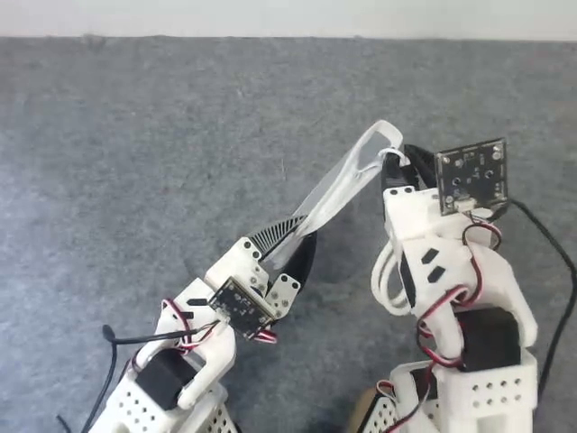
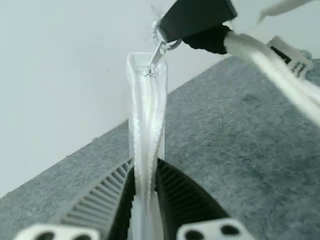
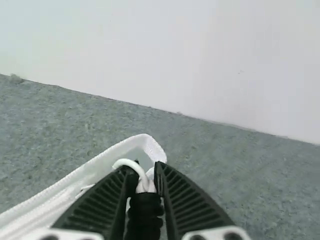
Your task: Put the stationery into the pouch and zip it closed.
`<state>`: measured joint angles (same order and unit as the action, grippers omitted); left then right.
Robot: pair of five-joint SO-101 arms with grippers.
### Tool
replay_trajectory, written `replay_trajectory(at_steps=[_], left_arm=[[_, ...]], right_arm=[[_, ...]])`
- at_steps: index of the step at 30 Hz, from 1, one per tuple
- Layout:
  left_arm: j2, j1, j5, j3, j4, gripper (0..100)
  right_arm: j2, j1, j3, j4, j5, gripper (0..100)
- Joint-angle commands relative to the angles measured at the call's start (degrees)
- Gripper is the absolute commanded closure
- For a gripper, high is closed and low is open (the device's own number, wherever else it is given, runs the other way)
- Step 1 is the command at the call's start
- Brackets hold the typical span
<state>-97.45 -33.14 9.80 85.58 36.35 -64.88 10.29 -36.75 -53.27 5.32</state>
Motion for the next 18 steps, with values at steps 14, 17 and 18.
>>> replay_trajectory(at_steps=[14,17,18], left_arm=[[-0.1,0.5,0.4,-0.3,2.2,99],[-0.1,0.5,0.4,-0.2,2.2,99],[-0.1,0.5,0.4,-0.2,2.2,99]], right_arm=[[0.0,-11.9,-2.4,7.0,-0.4,99.0],[0.0,-13.1,-2.5,7.0,-0.4,99.0],[0.0,-13.3,-2.5,7.0,-0.4,99.0]])
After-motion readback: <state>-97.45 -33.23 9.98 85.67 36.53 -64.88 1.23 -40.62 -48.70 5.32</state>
